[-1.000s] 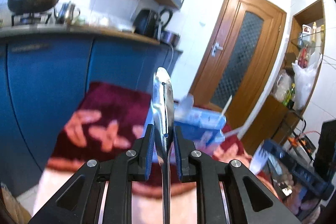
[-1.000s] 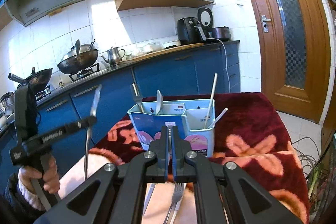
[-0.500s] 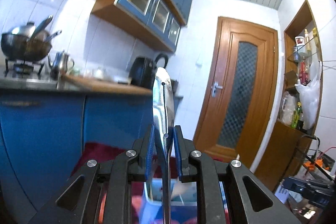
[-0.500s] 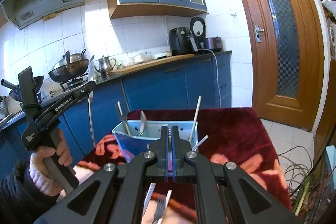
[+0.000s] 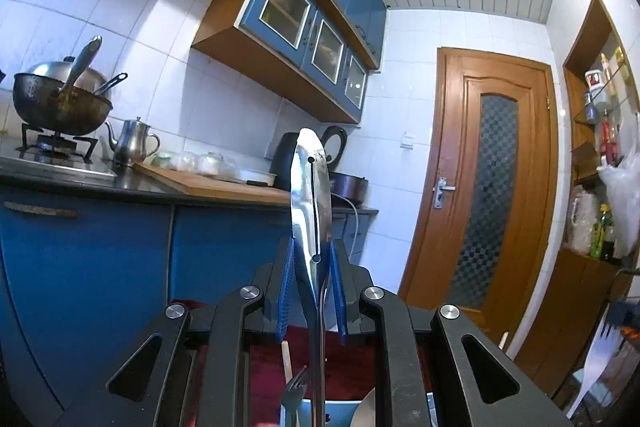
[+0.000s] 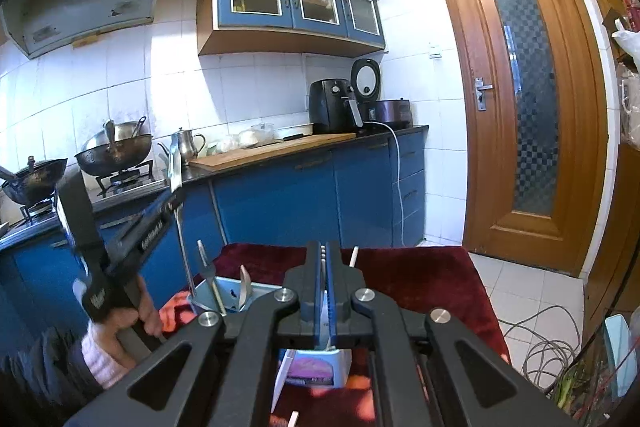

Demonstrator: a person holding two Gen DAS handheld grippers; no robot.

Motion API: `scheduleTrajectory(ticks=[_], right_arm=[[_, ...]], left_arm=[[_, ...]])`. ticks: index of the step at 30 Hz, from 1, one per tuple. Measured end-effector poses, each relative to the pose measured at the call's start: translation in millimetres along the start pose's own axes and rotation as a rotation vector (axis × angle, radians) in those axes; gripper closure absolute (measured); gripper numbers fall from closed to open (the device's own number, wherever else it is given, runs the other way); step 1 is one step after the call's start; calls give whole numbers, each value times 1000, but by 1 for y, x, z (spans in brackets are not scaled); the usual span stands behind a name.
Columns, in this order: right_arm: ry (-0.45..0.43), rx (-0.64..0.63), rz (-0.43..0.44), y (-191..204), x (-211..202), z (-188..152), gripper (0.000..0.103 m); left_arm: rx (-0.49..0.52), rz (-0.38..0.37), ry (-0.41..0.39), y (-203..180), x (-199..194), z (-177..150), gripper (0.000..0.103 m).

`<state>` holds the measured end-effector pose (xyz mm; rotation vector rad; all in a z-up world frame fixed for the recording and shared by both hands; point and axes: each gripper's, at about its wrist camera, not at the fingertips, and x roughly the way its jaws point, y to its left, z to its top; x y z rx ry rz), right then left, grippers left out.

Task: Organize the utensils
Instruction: 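Lower the white fork into the Box holder and open the right gripper while the left holds the knife above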

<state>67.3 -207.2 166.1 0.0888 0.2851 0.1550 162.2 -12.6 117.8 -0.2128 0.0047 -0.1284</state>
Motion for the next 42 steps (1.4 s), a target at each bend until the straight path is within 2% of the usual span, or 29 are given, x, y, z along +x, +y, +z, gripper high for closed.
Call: scheduleTrajectory(ticks=[11,18,25,39,42], right_arm=[[-68,-65,-107,1,26,23,99],[-59,-141,-167,13,59,16,99],[35,-159,-127,20,86,-8,99],[96,-89,-64,18,102,-22,99],[98,-70,-53,17,101,-23,83]], left_arm=[[5,-5,58,2,10,-27,85],[0,-6,67,4,11,-31,85],[17,-13,70,3,12,-33,85],[12,-21,73,5,10,-33,84],[12,-23,73,5,9,-33,84]])
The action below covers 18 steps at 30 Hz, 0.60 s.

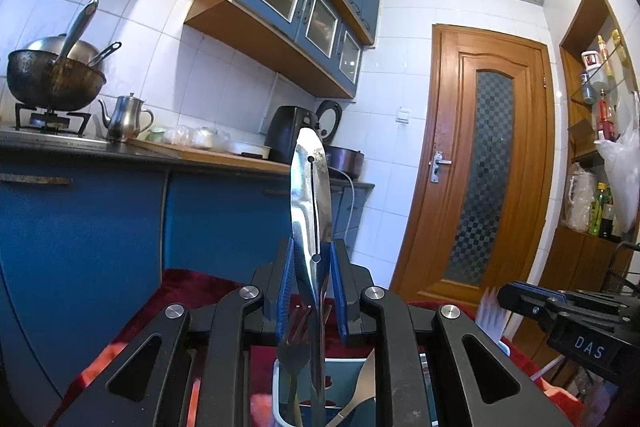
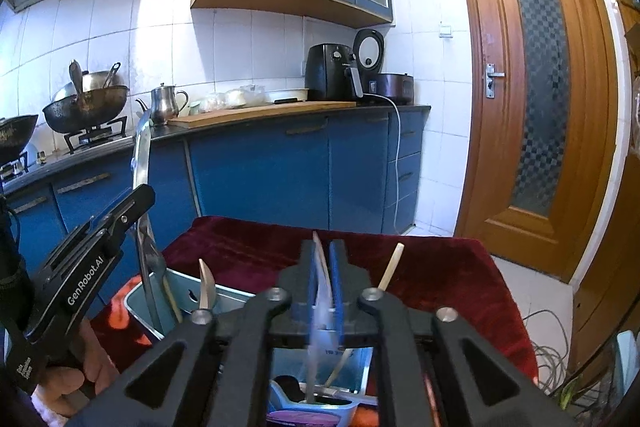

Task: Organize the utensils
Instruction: 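Lower the white fork into the Box holder and open the right gripper while the left holds the knife above, then lower the metal knife into the Box holder and open the left gripper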

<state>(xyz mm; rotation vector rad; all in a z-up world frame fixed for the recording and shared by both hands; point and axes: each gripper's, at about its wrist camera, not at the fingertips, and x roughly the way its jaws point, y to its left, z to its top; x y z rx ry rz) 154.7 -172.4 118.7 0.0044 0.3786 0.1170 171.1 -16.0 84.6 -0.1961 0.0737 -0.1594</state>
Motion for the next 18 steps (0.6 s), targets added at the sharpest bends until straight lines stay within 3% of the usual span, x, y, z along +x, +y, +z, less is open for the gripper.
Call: scheduleTrajectory(ticks=[2,18], right_arm=[[-4,30,22,-3,-2,0,67],[-59,84,54,-6,-49,-6,62]], left_arm=[[2,1,0,0,0,1,84],[26,3,12,-3,-24,1,84]])
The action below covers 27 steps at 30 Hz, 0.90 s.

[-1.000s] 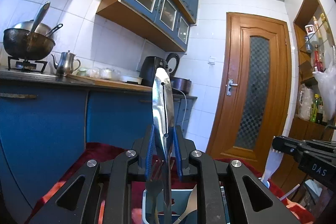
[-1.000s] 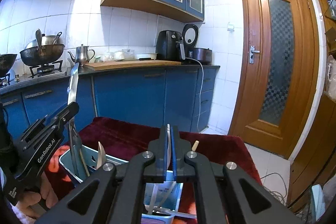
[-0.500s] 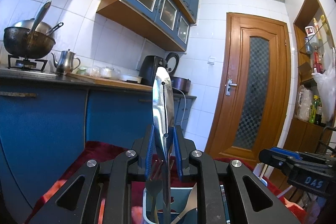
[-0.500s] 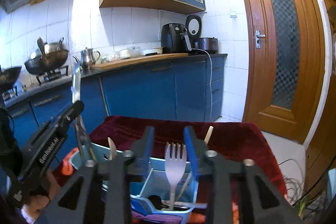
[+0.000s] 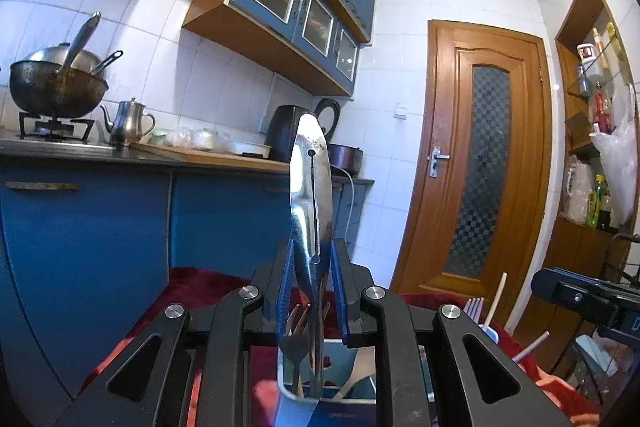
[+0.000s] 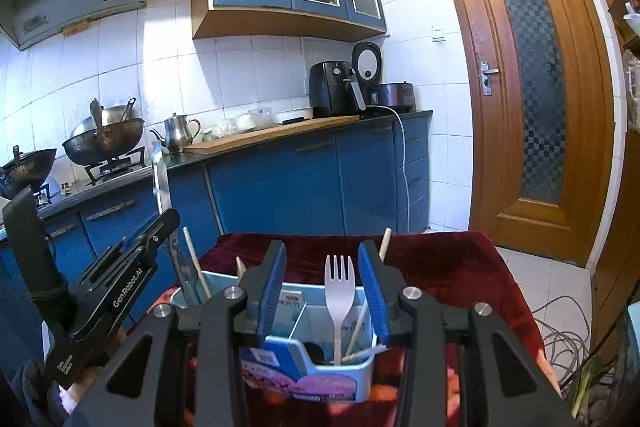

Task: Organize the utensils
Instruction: 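Lower the metal knife into the Box holder and open the left gripper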

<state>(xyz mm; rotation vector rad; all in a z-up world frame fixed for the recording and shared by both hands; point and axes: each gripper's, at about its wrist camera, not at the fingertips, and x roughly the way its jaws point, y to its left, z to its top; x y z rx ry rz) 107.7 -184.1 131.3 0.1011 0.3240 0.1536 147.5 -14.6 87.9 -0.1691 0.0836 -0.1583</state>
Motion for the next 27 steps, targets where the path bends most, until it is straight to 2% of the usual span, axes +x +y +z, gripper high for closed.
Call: scheduleTrajectory(ticks=[7,15,20,27], right_arm=[[-7,37,-6,-5,-21,-11,62],[-4,89,-4,-19,-36,-29,61],[13,130,-2,-29,-40,-38,61],[3,152,3,-32,-48,-44,61]], left_arm=[[-31,-55,27,6,-12,2,84],[-49,-34,48,10,-5,6,85],[0,-43,46,1,-12,4,84],[-61,-56,4,8,-17,24,85]])
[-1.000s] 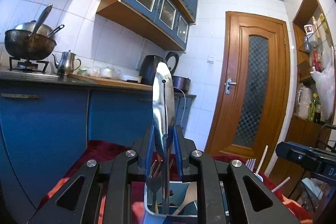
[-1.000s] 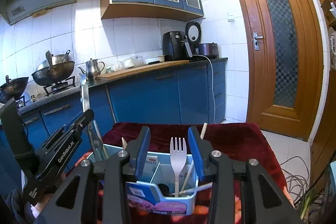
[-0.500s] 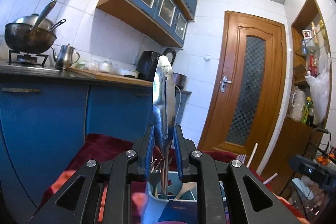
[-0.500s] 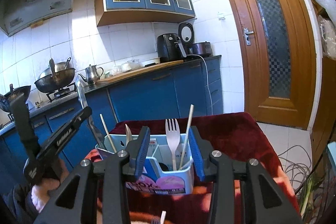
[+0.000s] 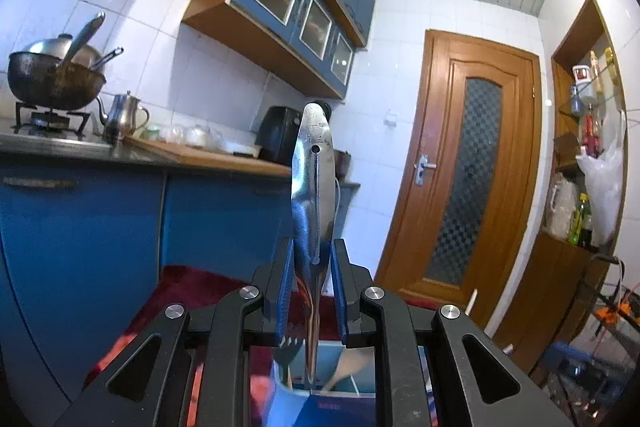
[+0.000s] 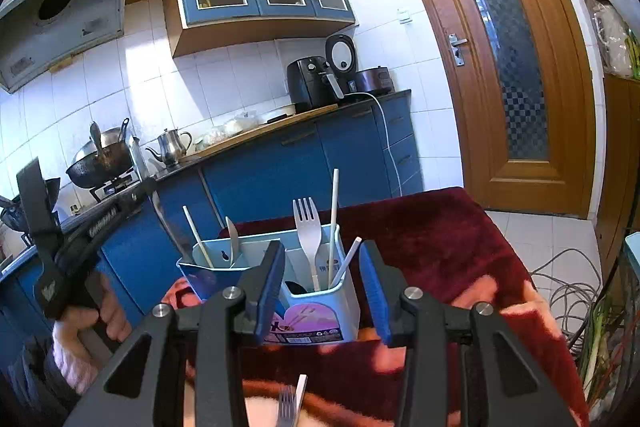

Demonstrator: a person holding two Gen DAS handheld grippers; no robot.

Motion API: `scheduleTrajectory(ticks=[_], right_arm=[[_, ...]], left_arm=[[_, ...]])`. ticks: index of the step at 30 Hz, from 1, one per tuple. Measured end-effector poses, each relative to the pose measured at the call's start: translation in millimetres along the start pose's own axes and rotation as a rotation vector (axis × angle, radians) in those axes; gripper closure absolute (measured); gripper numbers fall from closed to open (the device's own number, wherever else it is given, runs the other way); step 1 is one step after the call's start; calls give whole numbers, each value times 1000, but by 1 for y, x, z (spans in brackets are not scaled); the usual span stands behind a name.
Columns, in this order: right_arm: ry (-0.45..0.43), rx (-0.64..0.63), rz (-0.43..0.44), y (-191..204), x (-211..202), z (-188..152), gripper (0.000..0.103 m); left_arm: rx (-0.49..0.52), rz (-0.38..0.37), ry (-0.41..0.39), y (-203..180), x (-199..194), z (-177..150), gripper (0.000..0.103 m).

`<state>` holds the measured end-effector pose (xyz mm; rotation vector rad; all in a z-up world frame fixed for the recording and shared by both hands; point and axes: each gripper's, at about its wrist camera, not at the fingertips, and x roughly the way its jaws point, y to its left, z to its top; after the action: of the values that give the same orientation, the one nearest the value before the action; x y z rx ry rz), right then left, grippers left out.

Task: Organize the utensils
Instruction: 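Lower the metal knife into the Box holder and open the left gripper, then move the left gripper to a metal fork on the blanket and grasp it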

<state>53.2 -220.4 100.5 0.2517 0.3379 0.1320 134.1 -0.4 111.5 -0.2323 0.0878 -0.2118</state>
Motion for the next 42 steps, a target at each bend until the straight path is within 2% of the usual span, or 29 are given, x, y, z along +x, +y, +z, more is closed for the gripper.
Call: scheduleTrajectory(ticks=[7,12,14,15,16,24,30,36,42], right_arm=[[10,8,6,-3,-1,-7,60],[27,0,9,-3,-1,-11,59],[32,3,11,-3,-1,-13,59],[34,4,12,-2,-1,-13,59],[36,6,12,-2,-1,-14,59],[74,13,11,3,-7,-22,59],[100,29,2,3,-16,-30,59],[136,31,-22,3,-31,-38,57],[151,41,-49,-5,-53,-47,56]], left_arm=[[1,30,19,-2,11,-11,85],[-13,24,116,4,20,-29,83],[-1,18,137,3,18,-31,73],[6,13,144,2,16,-31,63],[10,8,149,2,13,-32,59],[22,-23,230,-1,-11,-35,59],[18,-42,328,-7,-31,-42,59],[82,-50,419,-26,-51,-55,59],[120,-91,524,-50,-63,-73,59]])
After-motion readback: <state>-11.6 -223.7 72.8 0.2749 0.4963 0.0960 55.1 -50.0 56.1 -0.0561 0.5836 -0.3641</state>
